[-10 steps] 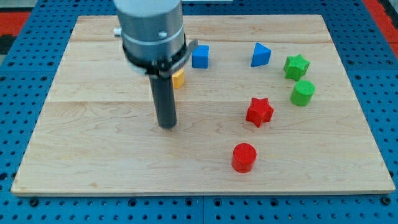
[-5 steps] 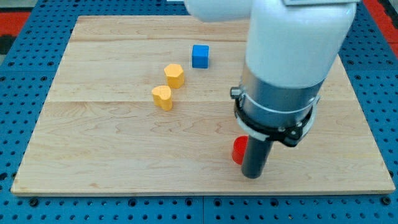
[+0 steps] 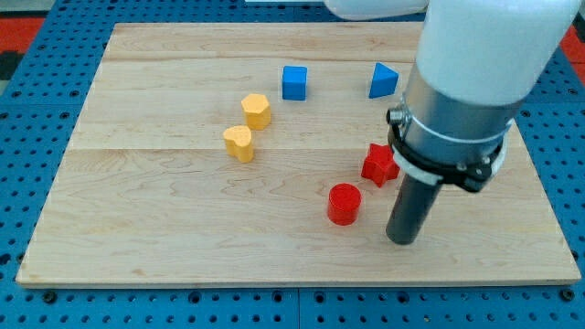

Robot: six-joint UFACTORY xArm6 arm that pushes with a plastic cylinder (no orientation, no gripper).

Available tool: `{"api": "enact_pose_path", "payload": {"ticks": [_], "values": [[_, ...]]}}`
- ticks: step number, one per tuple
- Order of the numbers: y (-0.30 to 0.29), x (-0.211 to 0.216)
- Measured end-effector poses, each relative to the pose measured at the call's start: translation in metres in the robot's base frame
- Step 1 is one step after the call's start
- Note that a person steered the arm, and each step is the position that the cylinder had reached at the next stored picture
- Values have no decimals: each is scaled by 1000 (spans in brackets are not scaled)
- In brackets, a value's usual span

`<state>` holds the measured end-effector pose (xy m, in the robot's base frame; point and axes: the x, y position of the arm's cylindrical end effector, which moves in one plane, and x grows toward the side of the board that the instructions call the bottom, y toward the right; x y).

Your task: Place the red circle at left side of the red star

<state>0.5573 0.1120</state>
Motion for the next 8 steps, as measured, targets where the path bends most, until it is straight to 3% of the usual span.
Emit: {"api": "enact_pose_path", "payload": {"ticks": [4, 7, 8], "values": [[-69, 11], [-90, -61], [-85, -41]]}}
